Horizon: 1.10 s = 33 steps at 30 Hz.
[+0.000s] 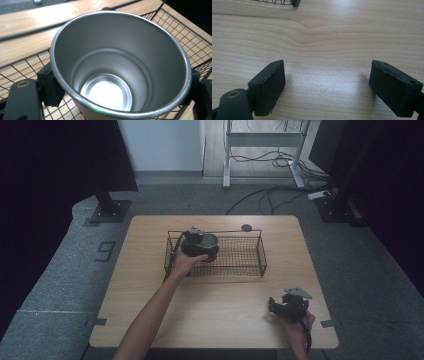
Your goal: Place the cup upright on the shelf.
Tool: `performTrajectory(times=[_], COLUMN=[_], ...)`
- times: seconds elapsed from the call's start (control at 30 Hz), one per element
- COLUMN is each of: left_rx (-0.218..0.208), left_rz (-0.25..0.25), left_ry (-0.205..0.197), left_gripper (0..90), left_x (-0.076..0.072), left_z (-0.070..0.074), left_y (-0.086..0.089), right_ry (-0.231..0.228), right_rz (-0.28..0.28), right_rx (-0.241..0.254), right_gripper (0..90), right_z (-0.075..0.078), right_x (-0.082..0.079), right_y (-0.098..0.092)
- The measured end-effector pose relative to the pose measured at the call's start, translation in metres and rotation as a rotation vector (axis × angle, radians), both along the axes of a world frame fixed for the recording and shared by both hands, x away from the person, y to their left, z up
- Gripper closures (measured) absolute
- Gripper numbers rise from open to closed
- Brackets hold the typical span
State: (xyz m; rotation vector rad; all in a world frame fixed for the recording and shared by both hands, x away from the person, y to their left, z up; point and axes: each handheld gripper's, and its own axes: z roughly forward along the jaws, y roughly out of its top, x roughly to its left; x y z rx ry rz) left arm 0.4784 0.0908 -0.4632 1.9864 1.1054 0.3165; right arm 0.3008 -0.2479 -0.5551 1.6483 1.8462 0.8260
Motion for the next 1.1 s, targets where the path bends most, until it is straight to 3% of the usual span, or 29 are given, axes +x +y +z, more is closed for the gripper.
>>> performTrajectory(times=[0.37,0.8,1.0,1.1], left_rx=[0.01,0.025,0.051,0.088], left_rz=[0.026,0.02,0.018,0.026], left_ry=[0.026,0.062,0.074,0.089], left_gripper=[17.8,17.8,17.6,17.6], left_x=[0.004,0.007,0.007,0.007], left_z=[-0.01,-0.019,-0.019,-0.021], left_y=[0.001,-0.003,-0.004,-0.006], right_ry=[0.0,0.0,0.0,0.0], right_rz=[0.0,0.0,0.0,0.0], right_rx=[0.0,0.0,0.0,0.0], right_gripper=[13.5,13.5,13.5,13.5], right_z=[0.0,0.0,0.0,0.0], right_x=[0.0,0.0,0.0,0.0], right_y=[0.0,0.0,0.0,0.0])
